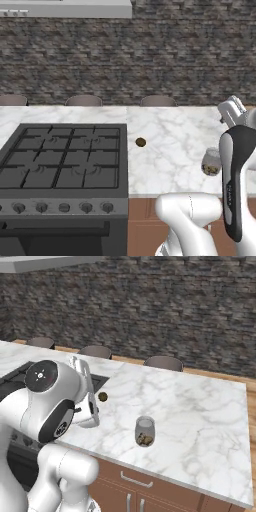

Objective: Pick the jar and jar from the dining table and place them in the open cabinet. Close the cabinet after placing the objects.

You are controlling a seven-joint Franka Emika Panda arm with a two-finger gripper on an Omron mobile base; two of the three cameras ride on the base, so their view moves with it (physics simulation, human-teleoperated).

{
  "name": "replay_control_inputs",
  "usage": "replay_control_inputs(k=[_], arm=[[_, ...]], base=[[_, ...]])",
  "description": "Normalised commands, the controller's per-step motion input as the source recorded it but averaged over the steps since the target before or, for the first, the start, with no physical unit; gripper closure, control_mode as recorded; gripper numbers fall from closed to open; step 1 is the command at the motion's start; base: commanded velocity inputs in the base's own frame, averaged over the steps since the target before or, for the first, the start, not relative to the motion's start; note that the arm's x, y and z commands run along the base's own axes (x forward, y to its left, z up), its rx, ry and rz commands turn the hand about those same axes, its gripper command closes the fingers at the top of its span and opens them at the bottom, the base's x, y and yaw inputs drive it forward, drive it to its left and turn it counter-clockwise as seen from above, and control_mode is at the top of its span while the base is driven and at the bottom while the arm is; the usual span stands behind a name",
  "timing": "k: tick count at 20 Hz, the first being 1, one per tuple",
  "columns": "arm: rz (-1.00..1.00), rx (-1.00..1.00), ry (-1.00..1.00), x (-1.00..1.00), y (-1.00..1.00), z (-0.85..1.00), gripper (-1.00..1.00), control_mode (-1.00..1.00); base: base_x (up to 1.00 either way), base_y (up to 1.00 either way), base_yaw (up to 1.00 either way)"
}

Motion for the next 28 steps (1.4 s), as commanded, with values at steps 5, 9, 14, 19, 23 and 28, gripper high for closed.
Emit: replay_control_inputs(k=[5,9,14,19,23,28], arm=[[0.07,0.0,-0.06,-0.12,-0.38,-0.14,-1.0,-1.0],[0.01,-0.02,0.0,-0.02,-0.22,-0.2,-1.0,-1.0],[0.0,-0.11,0.06,0.0,-0.2,-0.28,-1.0,-1.0],[0.0,-0.04,0.13,0.0,-0.29,-0.22,-1.0,-1.0],[0.0,0.0,0.11,0.0,-0.36,-0.15,-1.0,-1.0],[0.0,0.04,0.09,0.01,-0.35,-0.16,-1.0,-1.0]], base=[[0.0,0.0,0.0],[0.0,0.0,0.0],[0.0,0.0,0.0],[0.0,0.0,0.0],[0.0,0.0,0.0],[0.0,0.0,0.0]])
